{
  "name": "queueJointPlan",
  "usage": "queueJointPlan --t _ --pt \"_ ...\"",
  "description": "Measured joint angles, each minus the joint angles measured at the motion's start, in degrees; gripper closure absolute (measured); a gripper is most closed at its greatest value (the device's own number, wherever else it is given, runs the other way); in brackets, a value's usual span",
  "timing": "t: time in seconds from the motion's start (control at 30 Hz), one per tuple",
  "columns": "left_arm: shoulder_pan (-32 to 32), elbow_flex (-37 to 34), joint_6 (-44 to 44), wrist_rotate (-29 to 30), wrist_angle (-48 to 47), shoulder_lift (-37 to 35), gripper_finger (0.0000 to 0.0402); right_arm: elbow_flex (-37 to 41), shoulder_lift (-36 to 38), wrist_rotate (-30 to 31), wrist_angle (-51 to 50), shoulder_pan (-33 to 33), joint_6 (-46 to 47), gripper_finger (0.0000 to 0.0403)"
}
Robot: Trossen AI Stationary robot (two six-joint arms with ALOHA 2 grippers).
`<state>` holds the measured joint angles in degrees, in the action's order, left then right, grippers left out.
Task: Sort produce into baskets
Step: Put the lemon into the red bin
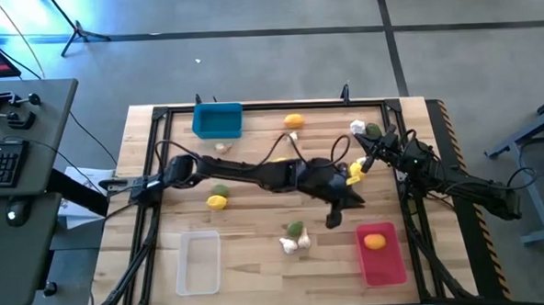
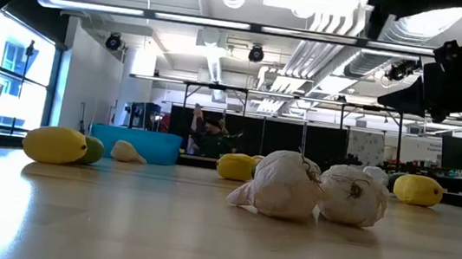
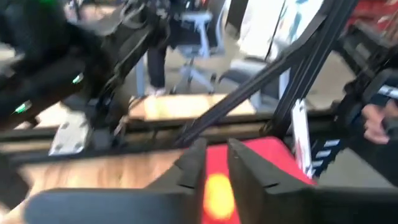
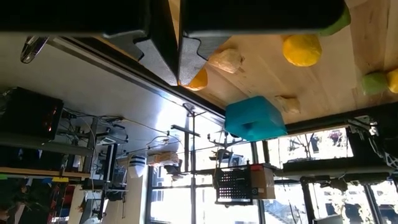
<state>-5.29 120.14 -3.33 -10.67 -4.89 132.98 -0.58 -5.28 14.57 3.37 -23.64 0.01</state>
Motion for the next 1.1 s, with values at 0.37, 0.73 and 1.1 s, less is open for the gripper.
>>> queueJointPlan --t 0.37,0.73,1.1 --pt "2.86 -3.31 -2.03 6.47 -6.49 -0.94 0.04 0.0 0.0 -0.32 0.29 0.04 11.19 0.0402" --pt "5.74 -20.37 -8.59 10.85 13.21 -0.67 0.0401 0.0 -1.97 -0.5 -0.54 0.04 19.19 0.0402" --pt "5.8 -28.39 -8.23 11.38 13.01 -3.59 0.0401 0.0 -12.26 -0.63 -0.58 0.04 18.74 0.0402"
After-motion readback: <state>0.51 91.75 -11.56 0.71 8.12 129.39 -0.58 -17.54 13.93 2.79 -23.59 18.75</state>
